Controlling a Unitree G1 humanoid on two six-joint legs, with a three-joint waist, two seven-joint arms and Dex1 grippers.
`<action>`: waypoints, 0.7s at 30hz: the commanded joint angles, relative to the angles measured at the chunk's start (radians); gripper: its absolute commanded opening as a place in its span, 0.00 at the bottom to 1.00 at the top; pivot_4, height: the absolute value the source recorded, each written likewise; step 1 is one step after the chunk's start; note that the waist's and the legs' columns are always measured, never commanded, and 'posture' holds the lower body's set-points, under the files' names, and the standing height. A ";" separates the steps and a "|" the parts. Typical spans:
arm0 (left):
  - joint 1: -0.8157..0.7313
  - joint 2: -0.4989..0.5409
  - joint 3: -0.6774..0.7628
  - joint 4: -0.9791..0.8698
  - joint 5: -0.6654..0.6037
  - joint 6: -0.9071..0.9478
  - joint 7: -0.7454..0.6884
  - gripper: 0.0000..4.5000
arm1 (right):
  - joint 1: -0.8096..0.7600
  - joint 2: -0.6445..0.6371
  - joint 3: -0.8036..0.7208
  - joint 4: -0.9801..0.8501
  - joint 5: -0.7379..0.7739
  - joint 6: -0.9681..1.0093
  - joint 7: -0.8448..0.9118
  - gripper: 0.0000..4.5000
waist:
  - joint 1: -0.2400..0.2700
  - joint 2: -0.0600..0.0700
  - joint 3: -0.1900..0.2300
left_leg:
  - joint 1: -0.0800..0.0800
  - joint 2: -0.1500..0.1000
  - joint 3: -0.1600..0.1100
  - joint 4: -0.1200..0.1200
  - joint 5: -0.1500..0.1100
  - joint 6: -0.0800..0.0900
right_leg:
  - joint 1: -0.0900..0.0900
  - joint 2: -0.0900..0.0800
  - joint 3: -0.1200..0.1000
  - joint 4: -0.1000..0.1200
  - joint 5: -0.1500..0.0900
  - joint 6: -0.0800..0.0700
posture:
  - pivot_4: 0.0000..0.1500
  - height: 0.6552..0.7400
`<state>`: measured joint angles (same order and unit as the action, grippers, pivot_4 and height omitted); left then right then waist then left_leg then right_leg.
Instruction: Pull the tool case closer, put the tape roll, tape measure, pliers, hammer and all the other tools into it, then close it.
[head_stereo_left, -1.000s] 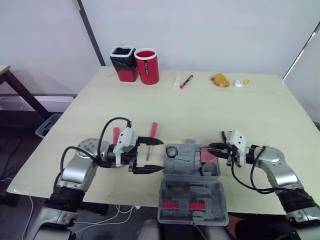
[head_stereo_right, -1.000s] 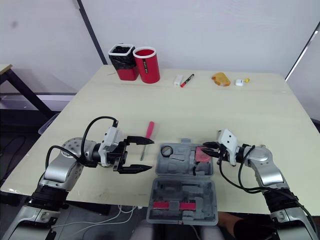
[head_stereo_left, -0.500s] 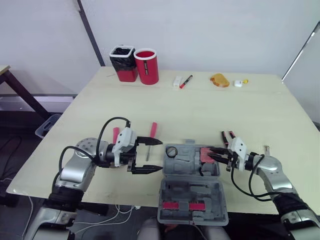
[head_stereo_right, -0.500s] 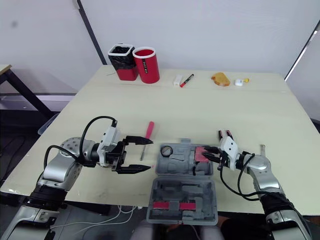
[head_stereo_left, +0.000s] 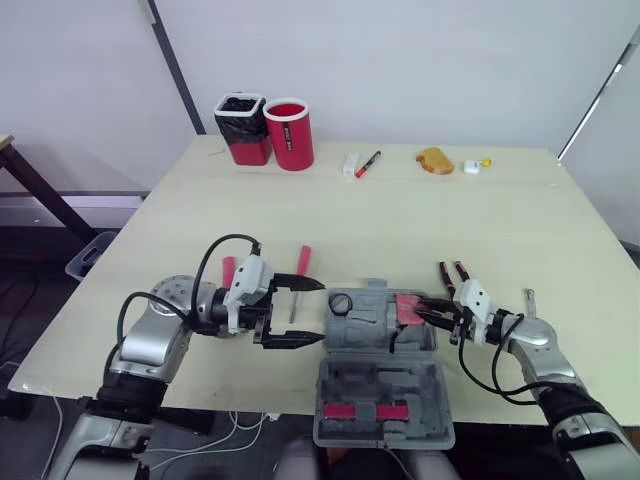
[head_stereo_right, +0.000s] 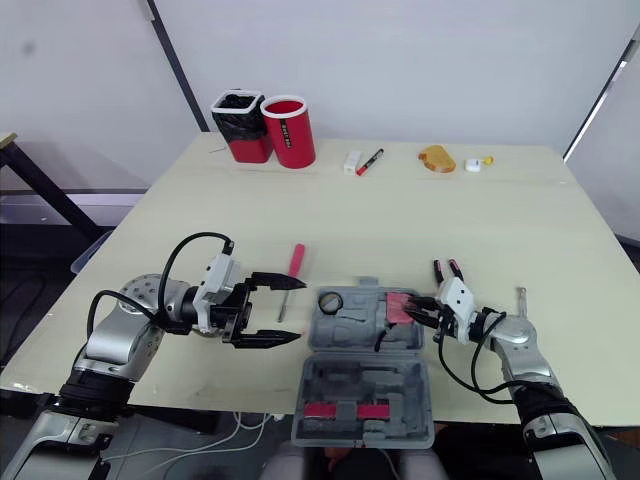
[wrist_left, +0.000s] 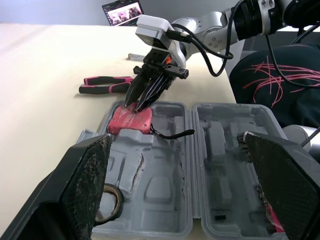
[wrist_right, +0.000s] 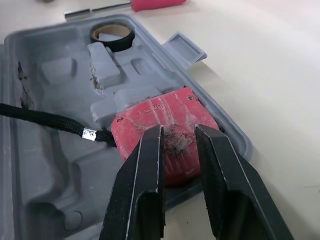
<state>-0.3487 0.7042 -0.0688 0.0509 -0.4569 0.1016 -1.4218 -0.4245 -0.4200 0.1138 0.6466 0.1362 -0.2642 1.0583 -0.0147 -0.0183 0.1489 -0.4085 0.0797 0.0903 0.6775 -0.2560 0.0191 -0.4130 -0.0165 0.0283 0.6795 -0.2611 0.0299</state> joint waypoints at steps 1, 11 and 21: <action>0.001 0.009 0.027 -0.013 -0.006 -0.013 -0.006 1.00 | 0.013 -0.018 0.046 0.028 -0.067 0.085 -0.011 0.23 | 0.000 0.000 0.000 | 0.001 0.000 -0.001 0.000 0.000 0.000 | 0.001 0.000 0.000 0.000 0.000 0.000 | 1.00 1.00; 0.016 0.002 0.030 -0.014 -0.002 -0.020 0.005 1.00 | 0.010 -0.022 0.123 -0.026 -0.141 0.284 -0.045 0.23 | 0.000 -0.008 -0.005 | 0.015 -0.013 -0.023 -0.002 0.000 0.000 | 0.008 0.005 0.018 0.000 0.001 -0.002 | 1.00 1.00; 0.040 -0.001 0.037 -0.024 -0.001 -0.026 0.020 1.00 | 0.030 -0.012 0.099 -0.133 -0.124 0.271 -0.118 0.23 | -0.002 -0.010 -0.007 | 0.028 -0.028 -0.046 -0.009 0.000 0.000 | 0.015 0.007 0.030 -0.001 0.001 -0.002 | 1.00 1.00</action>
<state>-0.3090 0.7018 -0.0556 0.0509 -0.4541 0.0917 -1.4090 -0.4366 -0.4278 0.1936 0.4887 0.0518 0.0079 0.9621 -0.0171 -0.0284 0.1421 -0.3800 0.0513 0.0441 0.6690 -0.2565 0.0190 -0.3978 -0.0094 0.0582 0.6783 -0.2600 0.0281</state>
